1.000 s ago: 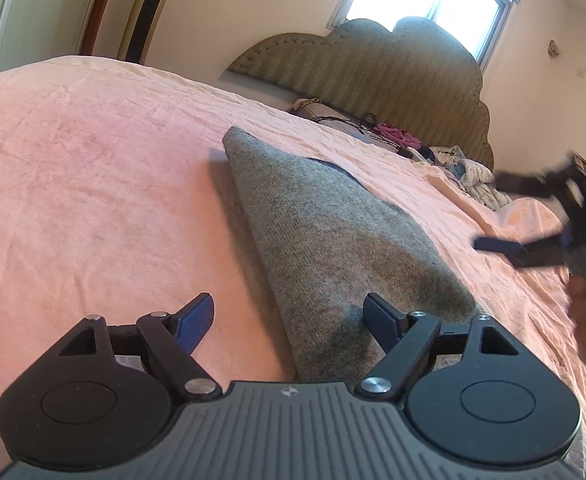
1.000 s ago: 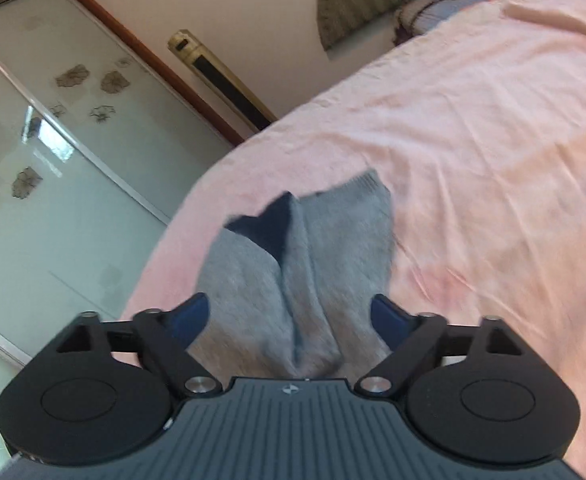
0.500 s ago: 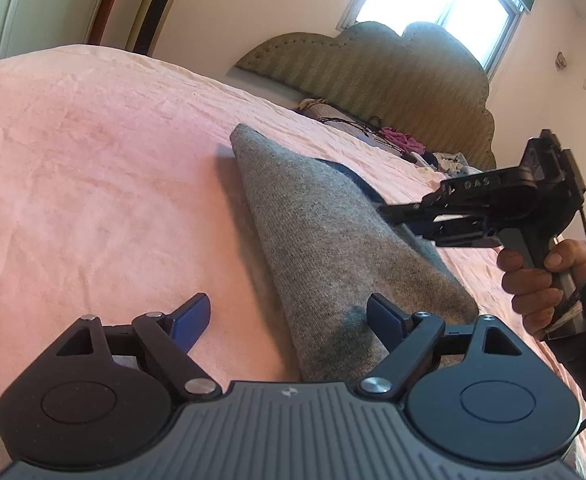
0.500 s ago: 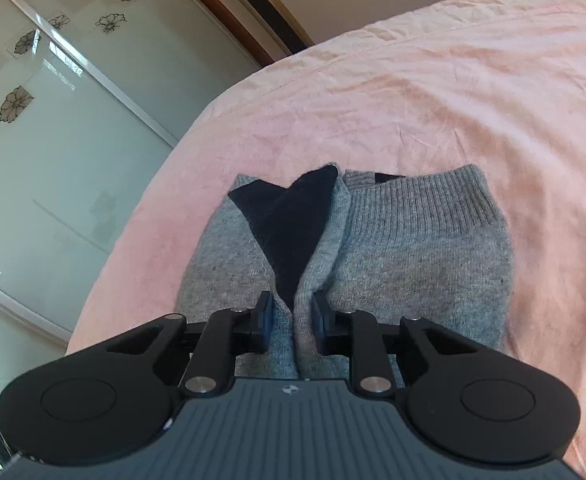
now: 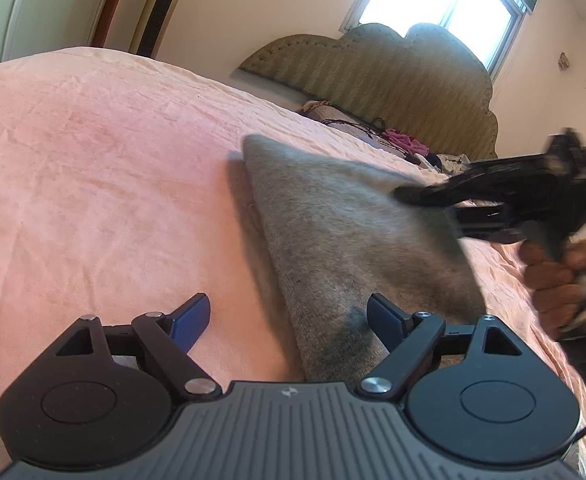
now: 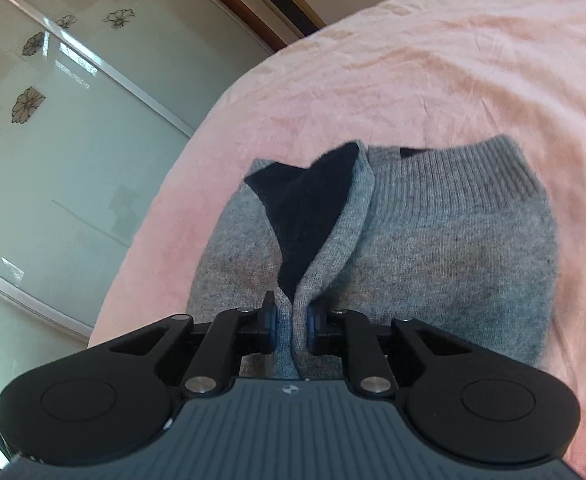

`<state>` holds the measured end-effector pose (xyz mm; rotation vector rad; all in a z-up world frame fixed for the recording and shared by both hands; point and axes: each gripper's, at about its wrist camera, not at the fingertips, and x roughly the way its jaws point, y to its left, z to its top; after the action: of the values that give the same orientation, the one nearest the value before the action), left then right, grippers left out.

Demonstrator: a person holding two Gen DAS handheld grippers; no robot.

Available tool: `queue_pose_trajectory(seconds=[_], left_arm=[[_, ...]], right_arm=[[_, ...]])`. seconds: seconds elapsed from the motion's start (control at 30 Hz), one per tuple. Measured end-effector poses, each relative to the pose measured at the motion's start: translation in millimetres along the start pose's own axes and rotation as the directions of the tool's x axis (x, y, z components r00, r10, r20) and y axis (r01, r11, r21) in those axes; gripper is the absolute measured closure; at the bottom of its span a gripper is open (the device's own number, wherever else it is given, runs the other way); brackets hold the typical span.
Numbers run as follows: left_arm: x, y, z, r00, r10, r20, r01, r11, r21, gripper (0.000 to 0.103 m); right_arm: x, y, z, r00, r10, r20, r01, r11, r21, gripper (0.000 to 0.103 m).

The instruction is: Fold small clothes

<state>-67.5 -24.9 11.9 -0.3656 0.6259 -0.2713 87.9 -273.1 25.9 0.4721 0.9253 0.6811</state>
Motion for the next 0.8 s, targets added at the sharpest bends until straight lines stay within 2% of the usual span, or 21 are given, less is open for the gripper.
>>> queue_pose_trajectory(seconds=[0.07,0.13,0.17,0.23,0.27,0.33,0.43,0.47,0.57,0.63,0.67,0.7,0.73,0.77,0.8], left_arm=[[0.4,0.7,0.0,1.0,-0.009,-0.002,0.009,1.0,-0.004,0.017],[0.9,0.9,0.1,1.0,-0.027,-0.007,0.027,1.0,-0.002,0.017],[0.9,0.9,0.3,0.999,-0.038,-0.012,0.038,0.999,0.001,0.016],[1.6,0.4,2.4,0.998,-0.052,-0.026,0.052,0.999,0.006,0.015],[2.5,-0.4,5.3,0.998,-0.053,-0.038,0.053,0.999,0.005,0.015],[6.1,1.1,14.7,0.993,-0.09,-0.07,0.088,0.996,-0.024,0.015],[21.7,10.2,42.9,0.975,-0.195,-0.103,0.177,0.971,-0.16,0.015],[30.8,13.0,52.8,0.969,-0.223,-0.108,0.198,0.959,-0.205,0.015],[79.6,18.0,82.9,0.943,-0.296,-0.151,0.241,0.922,-0.302,0.015],[118.2,16.3,95.2,0.926,-0.304,-0.226,0.219,0.917,-0.333,0.015],[137.6,16.0,98.8,0.909,-0.321,-0.266,0.218,0.91,-0.351,0.015],[153.0,15.3,101.4,0.9,-0.319,-0.298,0.207,0.913,-0.352,0.019],[162.6,11.7,104.8,0.914,-0.285,-0.289,0.19,0.929,-0.316,0.042],[169.2,6.2,108.5,0.927,-0.231,-0.297,0.156,0.954,-0.256,0.061],[174.4,2.5,111.5,0.933,-0.204,-0.295,0.146,0.967,-0.209,0.066]], right_arm=[[-35.6,13.8,-6.2,0.998,0.028,0.063,-0.026,0.999,-0.033,0.086],[-65.1,17.9,-17.8,0.994,-0.03,0.106,0.036,0.997,-0.062,0.086],[-72.5,10.1,-24.5,0.992,-0.083,0.097,0.089,0.994,-0.063,0.086],[-66.5,-23.3,-36.4,0.98,-0.197,0.021,0.197,0.98,0.011,0.083],[-62.9,-39.1,-42.3,0.976,-0.216,-0.004,0.215,0.974,0.064,0.078],[-71.6,-50.4,-45.4,0.986,-0.162,0.039,0.155,0.978,0.137,0.072],[-95.0,-40.7,-34.3,0.969,-0.134,0.208,0.114,0.988,0.105,0.022],[-95.1,-40.0,-26.5,0.964,-0.146,0.224,0.128,0.987,0.093,0.019],[-67.4,-46.7,2.7,0.962,-0.226,0.152,0.217,0.973,0.071,0.02],[-44.0,-58.8,13.5,0.962,-0.251,0.104,0.243,0.966,0.084,0.02],[-30.2,-64.6,17.5,0.962,-0.259,0.082,0.252,0.964,0.09,0.02],[-16.5,-69.2,19.1,0.963,-0.26,0.067,0.254,0.963,0.092,0.021],[-6.9,-71.5,20.2,0.965,-0.251,0.079,0.244,0.966,0.088,0.038],[-1.2,-73.4,21.2,0.969,-0.231,0.09,0.223,0.971,0.083,0.056],[3.1,-75.8,24.2,0.972,-0.216,0.09,0.207,0.974,0.093,0.072]])
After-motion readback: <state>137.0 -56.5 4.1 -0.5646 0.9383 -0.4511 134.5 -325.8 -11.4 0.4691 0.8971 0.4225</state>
